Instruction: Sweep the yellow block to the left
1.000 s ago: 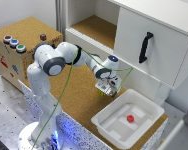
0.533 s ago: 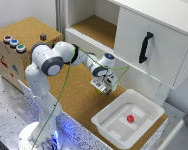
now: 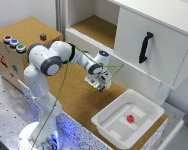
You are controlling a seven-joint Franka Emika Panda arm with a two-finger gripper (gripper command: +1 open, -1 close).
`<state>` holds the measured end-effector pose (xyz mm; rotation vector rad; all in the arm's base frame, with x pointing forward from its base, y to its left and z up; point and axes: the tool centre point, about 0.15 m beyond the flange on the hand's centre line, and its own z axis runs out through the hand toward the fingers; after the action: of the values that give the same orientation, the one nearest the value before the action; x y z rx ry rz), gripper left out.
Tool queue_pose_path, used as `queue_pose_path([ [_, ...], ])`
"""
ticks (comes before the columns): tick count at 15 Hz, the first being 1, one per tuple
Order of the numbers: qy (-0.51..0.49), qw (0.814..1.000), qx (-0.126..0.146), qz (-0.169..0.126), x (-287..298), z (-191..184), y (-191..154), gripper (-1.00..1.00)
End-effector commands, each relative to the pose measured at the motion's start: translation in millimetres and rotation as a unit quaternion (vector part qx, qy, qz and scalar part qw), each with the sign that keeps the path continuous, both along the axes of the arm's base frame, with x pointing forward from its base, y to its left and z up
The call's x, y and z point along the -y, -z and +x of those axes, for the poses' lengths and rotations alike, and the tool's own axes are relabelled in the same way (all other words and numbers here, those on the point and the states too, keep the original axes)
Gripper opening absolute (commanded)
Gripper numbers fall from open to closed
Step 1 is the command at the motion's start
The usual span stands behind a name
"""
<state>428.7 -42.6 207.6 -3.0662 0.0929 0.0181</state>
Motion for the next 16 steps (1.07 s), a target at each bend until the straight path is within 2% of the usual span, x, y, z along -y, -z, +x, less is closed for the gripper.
queue_pose_path([
  [1,0.023,1.000,0.017,0.005,-44.9,-0.9,-5.5,-1.00],
  [16,0.000,1.000,0.008,0.030,-173.6,14.3,-4.1,-1.00],
])
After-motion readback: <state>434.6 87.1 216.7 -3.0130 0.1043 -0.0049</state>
